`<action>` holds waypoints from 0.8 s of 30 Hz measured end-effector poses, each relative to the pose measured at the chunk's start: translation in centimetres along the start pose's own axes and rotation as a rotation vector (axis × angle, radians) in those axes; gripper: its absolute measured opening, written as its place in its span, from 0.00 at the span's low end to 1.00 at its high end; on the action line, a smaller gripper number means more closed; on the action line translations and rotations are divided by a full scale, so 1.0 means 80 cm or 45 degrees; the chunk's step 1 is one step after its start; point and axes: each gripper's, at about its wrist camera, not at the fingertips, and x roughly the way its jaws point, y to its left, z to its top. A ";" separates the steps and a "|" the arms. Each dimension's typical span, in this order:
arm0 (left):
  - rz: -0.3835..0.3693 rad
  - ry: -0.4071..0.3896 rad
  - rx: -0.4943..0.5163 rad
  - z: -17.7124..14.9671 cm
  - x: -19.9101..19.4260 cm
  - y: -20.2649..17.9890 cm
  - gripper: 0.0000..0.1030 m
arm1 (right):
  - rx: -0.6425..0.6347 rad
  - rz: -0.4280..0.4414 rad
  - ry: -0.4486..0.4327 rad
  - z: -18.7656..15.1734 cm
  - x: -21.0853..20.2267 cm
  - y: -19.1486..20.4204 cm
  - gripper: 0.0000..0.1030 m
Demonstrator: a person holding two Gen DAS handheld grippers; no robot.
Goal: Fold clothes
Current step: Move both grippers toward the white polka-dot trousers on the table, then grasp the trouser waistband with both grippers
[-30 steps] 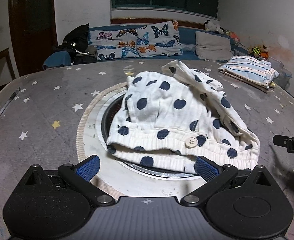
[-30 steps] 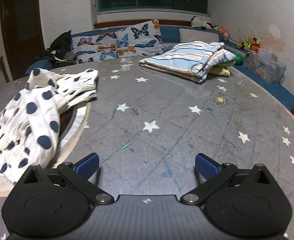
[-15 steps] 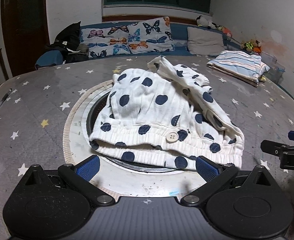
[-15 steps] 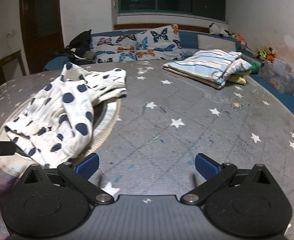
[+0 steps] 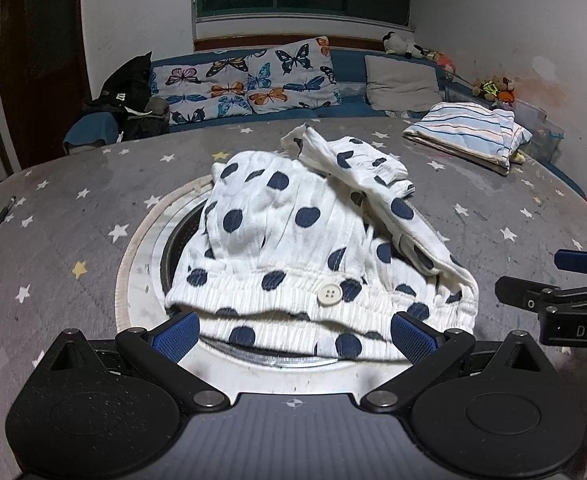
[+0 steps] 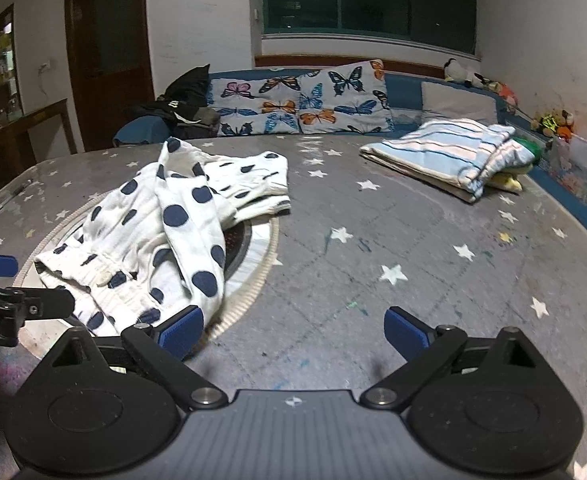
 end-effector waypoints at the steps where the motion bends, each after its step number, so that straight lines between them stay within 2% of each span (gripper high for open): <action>1: 0.000 -0.003 0.004 0.003 0.001 0.000 1.00 | -0.007 0.005 -0.002 0.002 0.001 0.001 0.94; 15: 0.049 -0.051 -0.008 0.053 0.041 0.028 0.99 | -0.059 0.121 -0.018 0.045 0.029 0.016 0.82; 20: 0.075 -0.050 -0.012 0.065 0.062 0.051 0.91 | -0.113 0.182 -0.013 0.053 0.038 0.030 0.79; 24: 0.054 -0.015 -0.022 0.063 0.076 0.070 0.86 | -0.151 0.223 0.015 0.051 0.051 0.041 0.76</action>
